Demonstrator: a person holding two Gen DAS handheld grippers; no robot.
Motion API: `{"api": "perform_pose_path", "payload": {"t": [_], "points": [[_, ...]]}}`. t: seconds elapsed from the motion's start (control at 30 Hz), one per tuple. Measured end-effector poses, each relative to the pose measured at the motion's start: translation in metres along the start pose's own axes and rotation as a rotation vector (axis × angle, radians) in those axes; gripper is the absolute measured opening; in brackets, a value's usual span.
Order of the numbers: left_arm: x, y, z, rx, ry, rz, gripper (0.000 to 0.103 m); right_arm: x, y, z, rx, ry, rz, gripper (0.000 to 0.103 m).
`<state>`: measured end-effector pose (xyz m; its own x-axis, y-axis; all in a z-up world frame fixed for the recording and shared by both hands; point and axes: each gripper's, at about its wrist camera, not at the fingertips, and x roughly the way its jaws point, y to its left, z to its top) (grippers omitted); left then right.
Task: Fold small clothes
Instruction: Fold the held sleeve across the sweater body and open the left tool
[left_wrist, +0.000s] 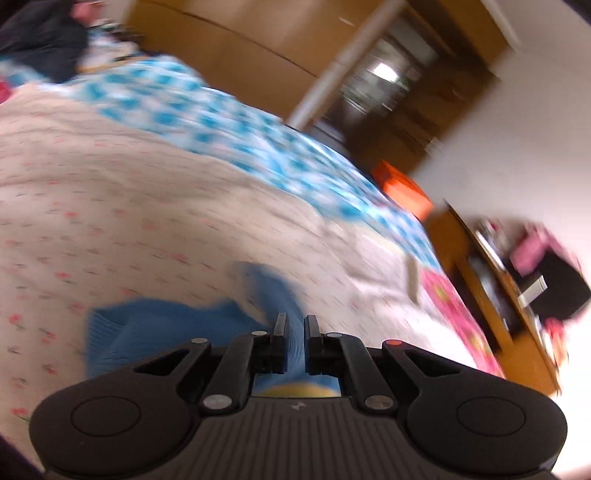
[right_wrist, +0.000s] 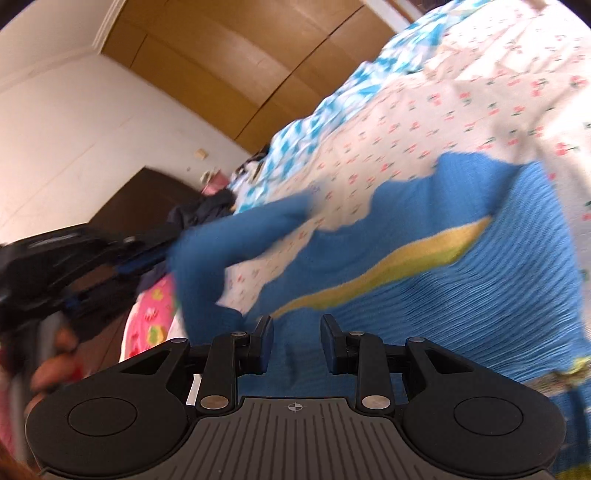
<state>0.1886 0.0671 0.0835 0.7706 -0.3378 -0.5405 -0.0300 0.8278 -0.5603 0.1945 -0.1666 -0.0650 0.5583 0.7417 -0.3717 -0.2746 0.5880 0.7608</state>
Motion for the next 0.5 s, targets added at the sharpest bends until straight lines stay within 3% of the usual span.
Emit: {"api": "perform_pose_path", "payload": {"t": [0.13, 0.3, 0.5], "points": [[-0.001, -0.003, -0.017, 0.095, 0.039, 0.127, 0.018, -0.006, -0.012, 0.006, 0.060, -0.019, -0.051, 0.029], [-0.010, 0.042, -0.044, -0.012, 0.058, 0.212, 0.018, -0.017, -0.021, 0.010, 0.097, -0.057, -0.089, 0.029], [0.000, 0.075, -0.061, -0.059, 0.046, 0.279, 0.018, -0.025, -0.032, 0.005, 0.121, -0.081, -0.184, 0.032]]}}
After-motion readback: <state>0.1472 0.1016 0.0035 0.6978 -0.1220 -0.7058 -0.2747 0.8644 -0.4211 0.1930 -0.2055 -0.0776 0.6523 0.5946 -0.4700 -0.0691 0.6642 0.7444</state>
